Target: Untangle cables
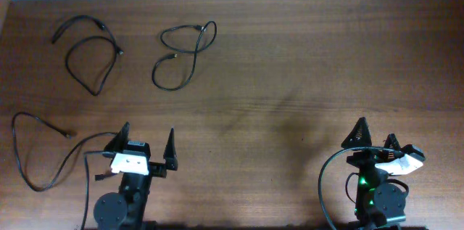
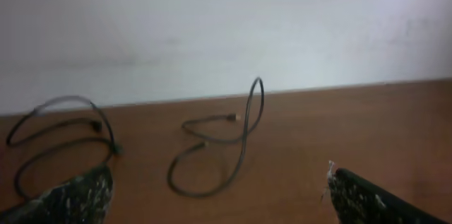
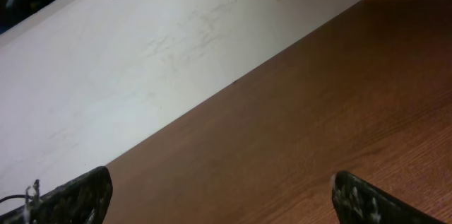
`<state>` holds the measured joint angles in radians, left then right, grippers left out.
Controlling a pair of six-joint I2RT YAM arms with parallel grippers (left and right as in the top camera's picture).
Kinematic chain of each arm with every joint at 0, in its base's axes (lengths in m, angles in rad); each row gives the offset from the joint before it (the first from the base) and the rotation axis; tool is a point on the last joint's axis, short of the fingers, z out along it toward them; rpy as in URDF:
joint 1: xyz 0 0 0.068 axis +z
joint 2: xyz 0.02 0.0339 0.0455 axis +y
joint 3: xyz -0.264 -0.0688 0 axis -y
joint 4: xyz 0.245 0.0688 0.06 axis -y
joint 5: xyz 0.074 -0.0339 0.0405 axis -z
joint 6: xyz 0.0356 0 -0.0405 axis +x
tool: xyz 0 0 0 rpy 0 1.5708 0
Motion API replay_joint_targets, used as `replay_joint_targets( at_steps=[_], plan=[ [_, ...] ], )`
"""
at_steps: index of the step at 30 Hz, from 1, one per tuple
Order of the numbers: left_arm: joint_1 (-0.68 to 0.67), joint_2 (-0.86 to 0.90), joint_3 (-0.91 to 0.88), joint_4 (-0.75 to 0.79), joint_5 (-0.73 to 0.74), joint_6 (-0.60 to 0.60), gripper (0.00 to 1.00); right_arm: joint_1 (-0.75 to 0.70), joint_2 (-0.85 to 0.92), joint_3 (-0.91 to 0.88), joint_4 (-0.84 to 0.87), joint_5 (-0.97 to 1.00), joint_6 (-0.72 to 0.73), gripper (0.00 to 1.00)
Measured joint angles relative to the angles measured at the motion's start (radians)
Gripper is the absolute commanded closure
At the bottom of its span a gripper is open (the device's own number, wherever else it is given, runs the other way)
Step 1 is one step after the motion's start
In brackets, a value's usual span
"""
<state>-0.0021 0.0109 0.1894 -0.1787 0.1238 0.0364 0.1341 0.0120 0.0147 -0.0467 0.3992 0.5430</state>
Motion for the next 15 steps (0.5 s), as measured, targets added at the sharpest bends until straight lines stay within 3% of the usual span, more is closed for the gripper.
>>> replay_joint_targets(
  at_steps=[5, 15],
  plan=[
    [0.0, 0.0, -0.159, 0.161, -0.007, 0.0, 0.01, 0.0, 0.0, 0.0, 0.0, 0.0, 0.0, 0.02],
    [0.0, 0.0, -0.179, 0.115, -0.008, 0.0, 0.01, 0.0, 0.0, 0.0, 0.0, 0.0, 0.0, 0.01]
  ],
)
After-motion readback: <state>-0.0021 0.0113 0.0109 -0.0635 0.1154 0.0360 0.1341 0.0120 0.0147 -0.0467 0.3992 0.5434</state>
